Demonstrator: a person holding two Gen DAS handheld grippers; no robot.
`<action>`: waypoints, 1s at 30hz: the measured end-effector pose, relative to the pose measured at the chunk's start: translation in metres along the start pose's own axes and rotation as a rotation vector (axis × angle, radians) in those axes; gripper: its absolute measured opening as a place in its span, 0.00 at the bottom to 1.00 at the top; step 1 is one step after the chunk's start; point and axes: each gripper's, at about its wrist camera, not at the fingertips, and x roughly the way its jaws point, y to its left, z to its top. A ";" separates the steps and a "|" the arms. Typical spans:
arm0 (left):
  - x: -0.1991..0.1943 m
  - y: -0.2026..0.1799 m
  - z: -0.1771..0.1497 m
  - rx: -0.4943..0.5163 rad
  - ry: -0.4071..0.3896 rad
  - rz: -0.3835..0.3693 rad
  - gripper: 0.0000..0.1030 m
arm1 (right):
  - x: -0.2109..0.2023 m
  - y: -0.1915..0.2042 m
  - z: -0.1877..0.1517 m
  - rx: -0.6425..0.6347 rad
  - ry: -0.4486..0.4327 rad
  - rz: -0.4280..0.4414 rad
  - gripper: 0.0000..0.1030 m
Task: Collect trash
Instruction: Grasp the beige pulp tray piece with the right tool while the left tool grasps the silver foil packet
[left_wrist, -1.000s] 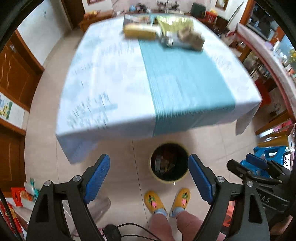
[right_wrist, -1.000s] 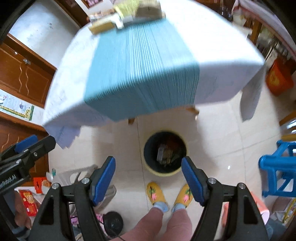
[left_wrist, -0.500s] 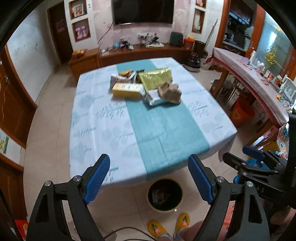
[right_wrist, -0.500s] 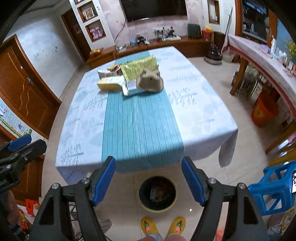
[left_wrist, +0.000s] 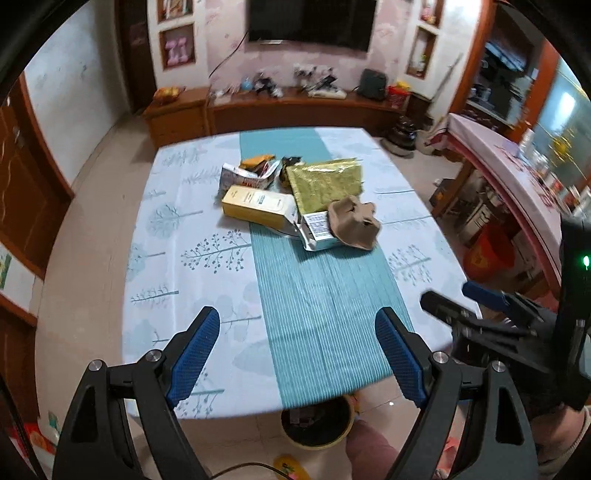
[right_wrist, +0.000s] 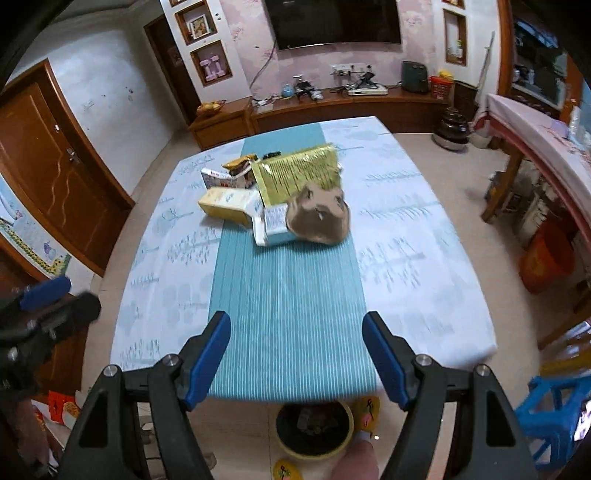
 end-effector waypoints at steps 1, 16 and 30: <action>0.011 0.001 0.005 -0.015 0.024 0.008 0.82 | 0.010 -0.004 0.010 0.000 0.008 0.020 0.72; 0.117 -0.004 0.063 -0.208 0.208 0.233 0.82 | 0.202 -0.046 0.134 0.021 0.267 0.163 0.73; 0.173 -0.043 0.095 -0.013 0.285 0.288 0.82 | 0.232 -0.083 0.126 0.004 0.372 0.245 0.65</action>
